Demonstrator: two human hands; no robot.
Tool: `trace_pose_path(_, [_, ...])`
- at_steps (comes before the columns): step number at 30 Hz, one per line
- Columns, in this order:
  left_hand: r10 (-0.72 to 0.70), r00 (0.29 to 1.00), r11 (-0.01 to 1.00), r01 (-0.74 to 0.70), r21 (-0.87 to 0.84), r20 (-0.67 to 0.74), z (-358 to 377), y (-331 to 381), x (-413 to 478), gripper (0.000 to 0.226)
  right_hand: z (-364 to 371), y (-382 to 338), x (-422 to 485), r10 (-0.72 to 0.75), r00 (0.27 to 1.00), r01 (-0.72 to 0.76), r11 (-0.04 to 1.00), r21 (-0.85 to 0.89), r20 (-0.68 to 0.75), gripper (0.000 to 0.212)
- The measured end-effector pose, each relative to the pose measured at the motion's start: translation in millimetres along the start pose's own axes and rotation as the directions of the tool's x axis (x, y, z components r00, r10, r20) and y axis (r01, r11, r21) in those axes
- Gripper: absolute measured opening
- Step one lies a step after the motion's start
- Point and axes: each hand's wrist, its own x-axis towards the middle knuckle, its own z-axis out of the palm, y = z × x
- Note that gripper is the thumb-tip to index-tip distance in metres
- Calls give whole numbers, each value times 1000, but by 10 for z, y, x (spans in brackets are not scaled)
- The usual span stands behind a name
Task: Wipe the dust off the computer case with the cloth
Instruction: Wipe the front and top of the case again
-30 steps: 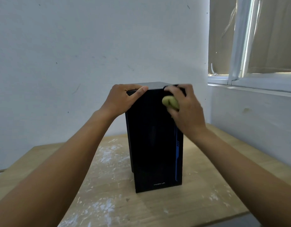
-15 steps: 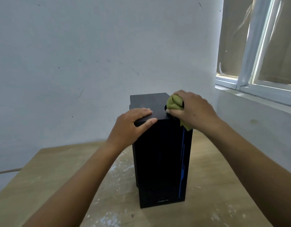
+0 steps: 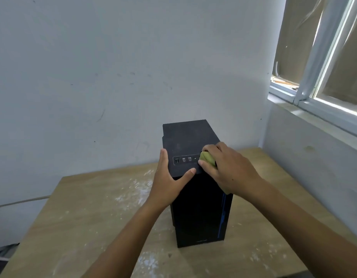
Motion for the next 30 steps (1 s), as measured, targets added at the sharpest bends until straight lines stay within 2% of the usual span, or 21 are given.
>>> trace_pose_path(2, [-19, 1000, 997, 18, -74, -2, 39, -6, -17, 97, 25, 1, 120, 18, 1000, -18, 999, -35, 17, 38])
trace_pose_path(4, [-35, 999, 988, 30, -155, -25, 74, 18, -57, 81, 79, 1, 303, 50, 998, -47, 997, -53, 47, 41])
trace_pose_path(7, [-70, 996, 977, 57, -204, -59, 120, 63, -101, 66, 209, -23, 617, 85, 993, -80, 994, -68, 80, 44])
trace_pose_path(12, [-105, 994, 972, 99, -212, -18, 63, 139, -87, 63, 336, -73, 881, 83, 990, -80, 996, -26, 112, 44])
trace_pose_path(17, [-40, 999, 998, 38, -52, -19, 0, 191, -126, 61, 183, 46, 546, -53, 988, 41, 996, 81, 146, 37])
trace_pose_path(22, [67, 997, 996, -66, 67, -23, -37, 153, -177, 88, 28, 82, 276, -183, 975, 168, 978, 120, 128, 37])
trace_pose_path(27, [47, 998, 975, -38, 220, -36, -26, 179, -148, 110, 183, -56, 638, -139, 976, 129, 989, 69, 168, 39])
trace_pose_path(29, [63, 998, 925, -51, 375, -19, 1, 210, -140, 114, 304, -95, 846, -103, 981, 97, 994, 43, 164, 41])
trace_pose_path(30, [76, 997, 869, -68, 490, 4, 12, 245, -148, 112, 356, -111, 945, -81, 984, 78, 997, 23, 158, 43])
